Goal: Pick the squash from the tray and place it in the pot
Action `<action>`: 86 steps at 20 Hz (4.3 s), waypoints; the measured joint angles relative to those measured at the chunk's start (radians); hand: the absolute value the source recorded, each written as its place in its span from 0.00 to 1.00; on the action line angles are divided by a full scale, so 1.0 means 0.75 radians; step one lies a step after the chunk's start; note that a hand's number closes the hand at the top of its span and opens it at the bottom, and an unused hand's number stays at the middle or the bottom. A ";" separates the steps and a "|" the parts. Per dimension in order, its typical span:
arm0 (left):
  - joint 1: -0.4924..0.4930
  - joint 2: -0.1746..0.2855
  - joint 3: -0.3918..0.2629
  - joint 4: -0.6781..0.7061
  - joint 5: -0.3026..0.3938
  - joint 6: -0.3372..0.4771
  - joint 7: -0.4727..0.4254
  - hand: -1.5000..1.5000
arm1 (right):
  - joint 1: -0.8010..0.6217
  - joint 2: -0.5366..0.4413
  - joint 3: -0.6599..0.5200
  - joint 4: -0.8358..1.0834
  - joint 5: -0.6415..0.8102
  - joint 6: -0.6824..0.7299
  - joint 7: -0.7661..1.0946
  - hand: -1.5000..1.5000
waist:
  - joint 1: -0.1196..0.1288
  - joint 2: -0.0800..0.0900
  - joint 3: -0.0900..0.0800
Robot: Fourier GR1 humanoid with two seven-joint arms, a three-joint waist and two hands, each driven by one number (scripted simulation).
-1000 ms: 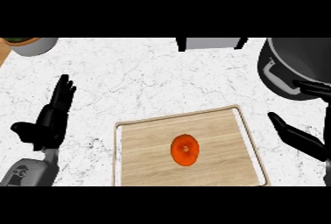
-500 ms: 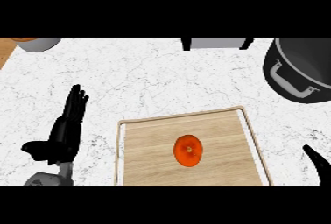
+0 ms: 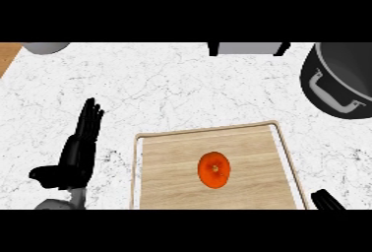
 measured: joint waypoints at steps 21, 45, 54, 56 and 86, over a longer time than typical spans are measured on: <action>0.008 -0.070 0.019 -0.014 -0.067 -0.025 0.029 0.50 | -0.505 0.491 0.387 0.202 0.748 0.669 1.043 0.00 | 0.012 -0.002 0.007; 0.047 -0.152 0.132 -0.049 -0.170 -0.155 0.055 0.50 | -0.738 0.578 0.300 0.586 0.788 0.440 0.930 1.00 | 0.007 -0.012 0.001; 0.019 -0.184 0.164 -0.042 -0.204 -0.168 0.083 0.50 | -0.782 0.604 0.291 0.624 0.879 0.325 0.887 1.00 | 0.004 -0.014 0.001; 0.009 -0.183 0.180 -0.039 -0.201 -0.180 0.091 0.50 | -0.776 0.607 0.299 0.616 0.918 0.290 0.889 1.00 | 0.004 -0.013 0.003; 0.012 -0.217 0.202 -0.042 -0.240 -0.205 0.099 0.50 | -1.053 0.187 -0.431 0.200 0.407 0.837 0.575 1.00 | 0.006 -0.003 0.008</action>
